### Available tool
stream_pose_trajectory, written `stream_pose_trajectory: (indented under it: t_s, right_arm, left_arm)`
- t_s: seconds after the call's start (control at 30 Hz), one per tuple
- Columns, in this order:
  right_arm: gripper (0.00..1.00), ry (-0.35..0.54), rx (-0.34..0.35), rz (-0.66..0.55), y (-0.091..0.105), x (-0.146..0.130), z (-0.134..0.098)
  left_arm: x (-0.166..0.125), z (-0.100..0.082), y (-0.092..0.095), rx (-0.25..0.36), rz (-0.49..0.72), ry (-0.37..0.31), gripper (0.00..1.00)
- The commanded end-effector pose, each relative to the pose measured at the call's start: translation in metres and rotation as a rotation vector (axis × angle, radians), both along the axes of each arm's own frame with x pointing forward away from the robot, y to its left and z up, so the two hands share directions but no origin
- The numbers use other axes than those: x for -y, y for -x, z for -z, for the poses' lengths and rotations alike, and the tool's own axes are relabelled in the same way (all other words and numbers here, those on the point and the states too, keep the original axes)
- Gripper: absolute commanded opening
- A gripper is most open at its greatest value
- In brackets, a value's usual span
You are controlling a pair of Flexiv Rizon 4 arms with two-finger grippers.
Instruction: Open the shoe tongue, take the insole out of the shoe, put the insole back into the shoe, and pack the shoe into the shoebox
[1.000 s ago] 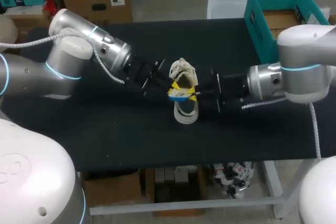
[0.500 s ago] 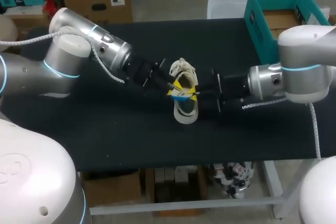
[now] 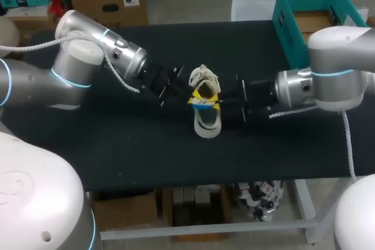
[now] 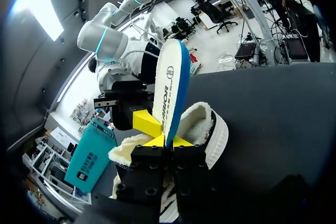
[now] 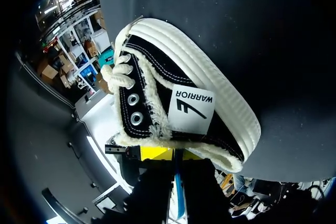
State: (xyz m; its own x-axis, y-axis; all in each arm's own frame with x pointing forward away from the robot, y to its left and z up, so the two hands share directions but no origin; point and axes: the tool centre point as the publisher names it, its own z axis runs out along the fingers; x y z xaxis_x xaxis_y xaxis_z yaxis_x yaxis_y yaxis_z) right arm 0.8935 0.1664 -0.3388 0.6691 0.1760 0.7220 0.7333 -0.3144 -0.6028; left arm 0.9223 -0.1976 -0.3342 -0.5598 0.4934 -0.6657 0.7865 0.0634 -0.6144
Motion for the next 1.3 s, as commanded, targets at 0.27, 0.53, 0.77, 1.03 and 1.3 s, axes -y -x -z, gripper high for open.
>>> stream_pose_trajectory:
  t_s: [0.27, 0.53, 0.77, 1.03, 1.3]
  right_arm:
    - [0.02, -0.005, -0.031, -0.002, -0.008, 0.002, 0.007]
    - [0.4, 0.021, 0.001, 0.029, 0.014, 0.008, -0.009]
    - [0.27, 0.008, 0.006, 0.02, 0.018, 0.004, -0.01]
    - [0.0, -0.007, 0.002, -0.008, 0.017, -0.002, -0.007]
    - [0.0, -0.003, 0.01, -0.002, 0.019, -0.002, -0.009]
  left_arm:
    - [0.007, 0.009, -0.008, -0.01, 0.009, 0.007, 0.0]
    - [0.008, 0.008, -0.004, -0.005, 0.011, 0.012, 0.0]
    - [0.009, 0.007, -0.002, 0.002, 0.006, 0.012, 0.0]
    - [0.006, 0.006, 0.001, 0.002, -0.004, 0.009, 0.0]
    - [0.004, -0.012, 0.013, 0.005, 0.017, 0.029, 0.64]
